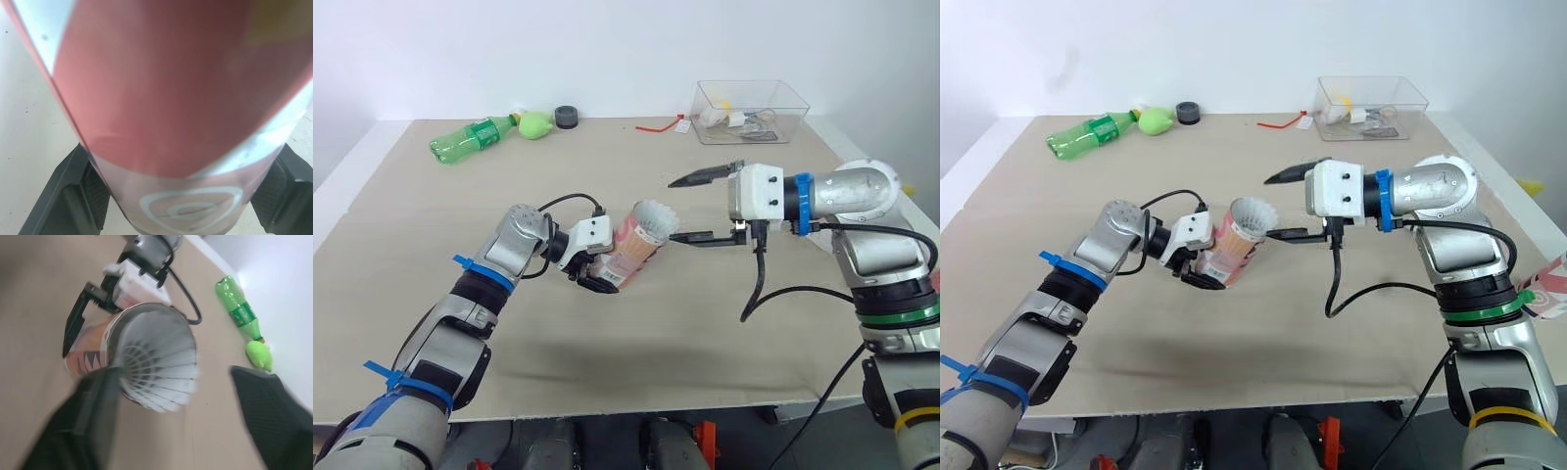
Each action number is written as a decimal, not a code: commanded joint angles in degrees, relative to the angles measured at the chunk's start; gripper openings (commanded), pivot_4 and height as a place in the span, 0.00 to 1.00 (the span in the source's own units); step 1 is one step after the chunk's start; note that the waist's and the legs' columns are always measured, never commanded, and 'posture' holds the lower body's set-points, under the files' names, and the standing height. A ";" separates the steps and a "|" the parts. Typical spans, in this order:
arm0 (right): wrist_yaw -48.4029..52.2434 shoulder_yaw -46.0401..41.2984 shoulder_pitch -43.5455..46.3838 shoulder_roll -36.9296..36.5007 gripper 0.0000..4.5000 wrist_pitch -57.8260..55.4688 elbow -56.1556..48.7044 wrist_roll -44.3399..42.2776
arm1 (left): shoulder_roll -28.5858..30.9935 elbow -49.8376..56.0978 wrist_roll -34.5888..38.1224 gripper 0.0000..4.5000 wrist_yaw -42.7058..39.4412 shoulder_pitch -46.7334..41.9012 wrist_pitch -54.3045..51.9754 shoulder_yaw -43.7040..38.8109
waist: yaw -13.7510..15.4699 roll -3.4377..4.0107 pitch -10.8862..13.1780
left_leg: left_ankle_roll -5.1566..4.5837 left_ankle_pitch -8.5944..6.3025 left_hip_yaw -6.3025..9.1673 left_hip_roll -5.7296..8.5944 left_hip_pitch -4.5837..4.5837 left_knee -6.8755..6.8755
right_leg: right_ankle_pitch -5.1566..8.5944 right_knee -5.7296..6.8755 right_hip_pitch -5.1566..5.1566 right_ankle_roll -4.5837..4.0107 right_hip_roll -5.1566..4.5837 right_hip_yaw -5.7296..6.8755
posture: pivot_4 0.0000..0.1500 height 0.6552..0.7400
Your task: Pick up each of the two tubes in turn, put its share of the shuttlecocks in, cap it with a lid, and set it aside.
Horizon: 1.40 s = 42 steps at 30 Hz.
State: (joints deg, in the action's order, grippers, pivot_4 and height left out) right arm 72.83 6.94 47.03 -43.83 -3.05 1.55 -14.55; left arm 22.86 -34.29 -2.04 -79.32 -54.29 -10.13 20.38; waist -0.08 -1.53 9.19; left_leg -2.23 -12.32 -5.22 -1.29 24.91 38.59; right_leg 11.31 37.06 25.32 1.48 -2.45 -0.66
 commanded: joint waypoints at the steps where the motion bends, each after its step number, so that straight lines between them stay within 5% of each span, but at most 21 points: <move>1: -3.27 -5.40 0.58 -0.87 0.99 -6.06 -2.25 -3.79 | 0.09 1.19 0.40 0.70 -0.39 -0.67 -0.21 -0.29 | 0.02 0.00 0.00 | 0.00 0.00 -0.01 0.00 0.00 0.00 | 0.00 0.00 0.01 0.00 0.00 0.00 | 1.00 1.00; 9: -24.86 -24.49 -8.01 0.12 0.99 -23.00 1.83 -9.29 | 0.17 0.84 0.33 0.70 -0.65 -0.68 0.17 -0.16 | 0.47 -0.03 -0.01 | 0.00 0.00 0.01 0.00 0.04 0.01 | -0.02 -0.01 0.02 -0.07 -0.04 0.04 | 1.00 1.00; 17: -42.31 -30.98 -20.40 1.98 0.99 -20.45 12.21 -2.12 | -0.23 0.14 0.24 0.70 -1.21 -1.10 0.62 0.18 | 0.31 0.06 -0.04 | -0.01 0.00 0.00 0.01 0.05 -0.01 | -0.02 -0.01 0.03 -0.04 0.02 0.00 | 1.00 1.00; 42: -45.27 -25.83 -7.25 1.74 0.99 -19.40 38.79 1.79 | 1.33 7.11 0.74 0.70 -1.37 2.51 -4.12 -0.05 | -0.90 0.07 -0.05 | -0.16 0.09 -0.10 0.01 -0.08 -0.06 | -0.04 -0.02 -0.02 0.19 0.08 -0.23 | 1.00 1.00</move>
State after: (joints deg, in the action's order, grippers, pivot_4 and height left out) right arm 27.14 -18.76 37.85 -41.40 -22.56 40.89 -12.73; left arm 23.95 -28.77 -1.89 -80.64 -51.84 -13.89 20.47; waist -0.98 -1.46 9.14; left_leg -2.40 -12.23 -5.33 -1.28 24.83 38.52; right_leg 11.26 37.04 25.31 1.69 -2.38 -0.89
